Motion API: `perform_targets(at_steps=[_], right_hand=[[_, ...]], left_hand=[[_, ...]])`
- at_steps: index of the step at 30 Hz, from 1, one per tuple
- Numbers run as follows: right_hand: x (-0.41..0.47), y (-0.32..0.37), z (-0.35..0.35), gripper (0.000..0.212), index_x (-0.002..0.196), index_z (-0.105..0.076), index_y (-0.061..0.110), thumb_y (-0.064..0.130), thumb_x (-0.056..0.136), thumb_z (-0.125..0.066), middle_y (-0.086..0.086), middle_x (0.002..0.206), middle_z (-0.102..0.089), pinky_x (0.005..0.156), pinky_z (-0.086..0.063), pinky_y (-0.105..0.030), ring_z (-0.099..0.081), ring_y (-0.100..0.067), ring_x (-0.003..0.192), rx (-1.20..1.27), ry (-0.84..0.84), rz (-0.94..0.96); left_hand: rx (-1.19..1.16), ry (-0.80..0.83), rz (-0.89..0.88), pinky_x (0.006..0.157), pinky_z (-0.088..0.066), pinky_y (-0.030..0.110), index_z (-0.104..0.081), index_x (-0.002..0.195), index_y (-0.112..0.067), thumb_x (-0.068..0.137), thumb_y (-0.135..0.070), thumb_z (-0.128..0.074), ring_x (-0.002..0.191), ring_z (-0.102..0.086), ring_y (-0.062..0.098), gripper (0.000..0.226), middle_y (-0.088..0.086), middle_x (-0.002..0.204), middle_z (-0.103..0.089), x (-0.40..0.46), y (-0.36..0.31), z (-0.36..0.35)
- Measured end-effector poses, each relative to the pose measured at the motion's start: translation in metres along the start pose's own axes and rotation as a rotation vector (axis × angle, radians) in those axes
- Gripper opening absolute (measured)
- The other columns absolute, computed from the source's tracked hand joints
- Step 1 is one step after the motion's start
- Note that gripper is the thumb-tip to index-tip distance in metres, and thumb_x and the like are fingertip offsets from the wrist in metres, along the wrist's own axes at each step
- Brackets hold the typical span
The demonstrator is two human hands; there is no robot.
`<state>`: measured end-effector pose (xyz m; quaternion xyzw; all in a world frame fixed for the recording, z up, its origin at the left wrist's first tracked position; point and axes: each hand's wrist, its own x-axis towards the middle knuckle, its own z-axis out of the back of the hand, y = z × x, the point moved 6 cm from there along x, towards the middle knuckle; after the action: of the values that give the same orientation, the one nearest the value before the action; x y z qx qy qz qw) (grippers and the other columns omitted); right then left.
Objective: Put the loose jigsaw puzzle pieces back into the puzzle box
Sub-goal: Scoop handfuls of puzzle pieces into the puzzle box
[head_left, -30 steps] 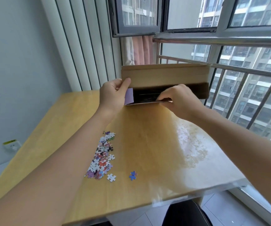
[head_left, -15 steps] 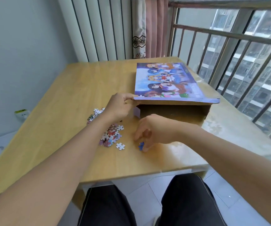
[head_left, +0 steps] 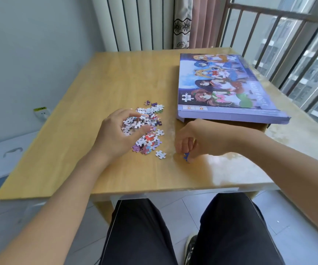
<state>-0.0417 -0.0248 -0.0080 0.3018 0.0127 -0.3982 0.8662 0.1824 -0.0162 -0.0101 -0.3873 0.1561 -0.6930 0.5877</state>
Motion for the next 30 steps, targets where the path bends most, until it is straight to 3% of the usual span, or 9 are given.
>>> perform_targets(at_steps=[3, 6, 8, 11, 17, 30], right_hand=[[0.002, -0.002, 0.002, 0.032, 0.097, -0.072, 0.028, 0.01, 0.074, -0.085, 0.015, 0.081, -0.072, 0.074, -0.058, -0.031, -0.067, -0.004, 0.076, 0.034, -0.011, -0.022], [0.008, 0.001, 0.0, 0.031, 0.099, -0.072, 0.027, 0.008, 0.077, -0.082, 0.01, 0.082, -0.074, 0.072, -0.058, -0.027, -0.068, -0.004, 0.073, 0.098, -0.063, -0.013], [0.015, 0.006, -0.003, 0.032, 0.101, -0.073, 0.028, 0.013, 0.076, -0.085, 0.011, 0.085, -0.072, 0.068, -0.056, -0.021, -0.066, -0.003, 0.074, 0.103, -0.111, -0.004], [0.017, 0.011, 0.003, 0.025, 0.101, -0.074, 0.029, 0.02, 0.08, -0.084, 0.011, 0.09, -0.072, 0.071, -0.055, -0.018, -0.067, -0.001, 0.078, 0.074, -0.161, 0.007], [0.001, 0.004, 0.008, 0.036, 0.091, -0.071, 0.03, 0.013, 0.066, -0.091, 0.016, 0.083, -0.066, 0.064, -0.047, -0.009, -0.061, 0.005, 0.073, -0.087, 0.025, -0.049], [0.003, 0.011, 0.005, 0.03, 0.087, -0.07, 0.029, 0.009, 0.073, -0.086, 0.006, 0.086, -0.065, 0.069, -0.052, -0.023, -0.058, -0.002, 0.071, -0.101, 0.133, 0.035]], left_hand=[[0.229, 0.088, 0.105, 0.119, -0.026, 0.036, -0.044, 0.144, -0.03, 0.056, -0.097, -0.048, 0.144, -0.028, 0.017, 0.111, -0.007, 0.151, -0.039, -0.028, 0.005, -0.009], [0.318, 0.177, 0.195, 0.124, -0.011, 0.035, -0.017, 0.157, -0.031, 0.048, -0.105, -0.04, 0.153, -0.004, 0.015, 0.133, -0.009, 0.166, -0.009, -0.048, 0.01, -0.024], [0.312, 0.186, 0.169, 0.118, -0.007, 0.027, -0.015, 0.158, -0.029, 0.053, -0.102, -0.044, 0.152, -0.003, 0.009, 0.131, -0.011, 0.167, -0.006, -0.051, 0.009, -0.029], [0.237, 0.15, 0.114, 0.112, -0.011, 0.02, -0.025, 0.157, -0.027, 0.066, -0.088, -0.057, 0.149, -0.015, 0.005, 0.114, -0.012, 0.164, -0.019, -0.048, 0.004, -0.03], [0.15, 0.073, 0.004, 0.112, -0.031, 0.024, -0.043, 0.145, -0.029, 0.072, -0.068, -0.073, 0.137, -0.036, 0.003, 0.088, -0.016, 0.148, -0.041, -0.05, -0.002, -0.022], [0.2, 0.094, -0.078, 0.107, -0.027, 0.018, -0.054, 0.135, -0.029, 0.074, -0.07, -0.066, 0.133, -0.037, 0.001, 0.074, -0.016, 0.14, -0.044, -0.052, -0.01, -0.027]])
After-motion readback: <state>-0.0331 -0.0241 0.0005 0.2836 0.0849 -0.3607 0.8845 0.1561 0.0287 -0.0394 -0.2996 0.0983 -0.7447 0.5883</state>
